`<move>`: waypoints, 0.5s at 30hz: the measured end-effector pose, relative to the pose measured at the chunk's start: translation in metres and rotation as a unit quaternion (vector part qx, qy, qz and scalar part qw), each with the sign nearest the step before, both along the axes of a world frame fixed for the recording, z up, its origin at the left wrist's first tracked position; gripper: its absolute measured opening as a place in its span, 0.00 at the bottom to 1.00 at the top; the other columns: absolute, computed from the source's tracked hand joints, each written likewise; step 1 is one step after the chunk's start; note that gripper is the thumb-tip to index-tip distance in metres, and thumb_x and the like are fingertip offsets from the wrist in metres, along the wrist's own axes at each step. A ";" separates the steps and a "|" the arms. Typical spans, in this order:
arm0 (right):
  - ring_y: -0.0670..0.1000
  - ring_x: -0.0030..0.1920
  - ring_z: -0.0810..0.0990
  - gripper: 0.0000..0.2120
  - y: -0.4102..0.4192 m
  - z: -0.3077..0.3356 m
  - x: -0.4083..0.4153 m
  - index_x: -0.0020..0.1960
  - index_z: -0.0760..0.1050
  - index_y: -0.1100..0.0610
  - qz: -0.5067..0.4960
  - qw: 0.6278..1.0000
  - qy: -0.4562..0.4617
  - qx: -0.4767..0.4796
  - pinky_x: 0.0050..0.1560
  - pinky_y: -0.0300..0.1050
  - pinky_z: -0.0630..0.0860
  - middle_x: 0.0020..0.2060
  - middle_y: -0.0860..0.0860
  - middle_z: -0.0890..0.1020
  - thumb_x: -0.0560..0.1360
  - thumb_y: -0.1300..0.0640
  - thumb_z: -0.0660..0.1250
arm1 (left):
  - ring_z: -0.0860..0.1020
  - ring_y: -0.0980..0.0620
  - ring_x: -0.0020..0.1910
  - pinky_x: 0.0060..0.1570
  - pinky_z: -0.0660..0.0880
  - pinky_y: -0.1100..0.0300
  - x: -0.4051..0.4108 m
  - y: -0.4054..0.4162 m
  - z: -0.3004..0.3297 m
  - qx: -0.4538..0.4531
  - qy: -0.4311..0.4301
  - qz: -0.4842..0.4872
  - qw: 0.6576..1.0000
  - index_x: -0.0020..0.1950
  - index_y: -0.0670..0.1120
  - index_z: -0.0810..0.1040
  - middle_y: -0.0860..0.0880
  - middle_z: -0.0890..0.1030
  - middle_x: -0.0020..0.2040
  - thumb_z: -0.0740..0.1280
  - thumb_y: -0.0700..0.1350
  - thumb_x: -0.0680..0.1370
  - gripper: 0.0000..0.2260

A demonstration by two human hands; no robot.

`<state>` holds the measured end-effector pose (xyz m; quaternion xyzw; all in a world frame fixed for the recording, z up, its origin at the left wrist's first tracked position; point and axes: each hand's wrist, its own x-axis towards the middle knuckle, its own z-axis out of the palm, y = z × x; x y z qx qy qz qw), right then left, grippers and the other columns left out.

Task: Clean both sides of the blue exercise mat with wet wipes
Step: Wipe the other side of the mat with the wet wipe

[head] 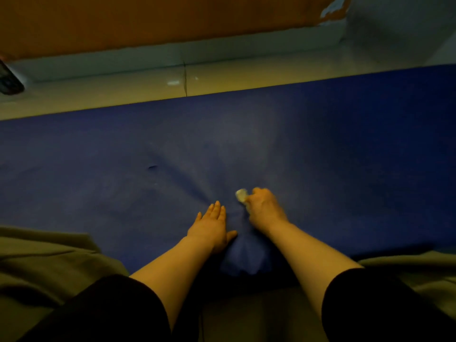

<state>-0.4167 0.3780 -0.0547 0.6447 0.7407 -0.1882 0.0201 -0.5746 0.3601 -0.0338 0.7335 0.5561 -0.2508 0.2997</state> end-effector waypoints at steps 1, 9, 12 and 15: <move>0.60 0.56 0.72 0.17 0.001 0.002 0.014 0.67 0.69 0.55 -0.035 0.999 -0.026 0.007 0.51 0.49 0.71 0.55 0.58 0.73 0.80 0.60 0.56 | 0.41 0.47 0.78 0.75 0.43 0.47 0.000 0.000 0.001 0.000 -0.001 0.000 1.000 0.79 0.41 0.40 0.44 0.39 0.79 0.53 0.58 0.82 0.35; 0.60 0.57 0.72 0.22 -0.041 0.016 -0.039 0.70 0.66 0.57 0.043 0.998 0.032 -0.020 0.53 0.48 0.70 0.57 0.59 0.73 0.77 0.55 0.61 | 0.42 0.47 0.78 0.75 0.44 0.47 0.000 -0.020 0.005 0.016 -0.011 0.000 1.000 0.79 0.41 0.41 0.43 0.41 0.79 0.52 0.57 0.83 0.33; 0.60 0.54 0.74 0.14 -0.037 0.020 -0.012 0.63 0.73 0.56 0.008 1.000 0.002 0.008 0.49 0.49 0.72 0.53 0.59 0.74 0.79 0.57 0.58 | 0.43 0.47 0.78 0.75 0.44 0.47 -0.002 -0.023 0.010 0.026 -0.014 -0.003 1.000 0.79 0.41 0.42 0.43 0.41 0.79 0.53 0.58 0.83 0.34; 0.60 0.54 0.74 0.18 -0.039 0.019 0.021 0.65 0.72 0.54 -0.080 0.994 -0.068 0.029 0.50 0.48 0.71 0.54 0.57 0.75 0.77 0.60 0.57 | 0.43 0.46 0.78 0.75 0.44 0.47 -0.004 -0.026 0.014 0.025 -0.014 -0.007 1.000 0.79 0.41 0.42 0.43 0.41 0.79 0.53 0.58 0.83 0.34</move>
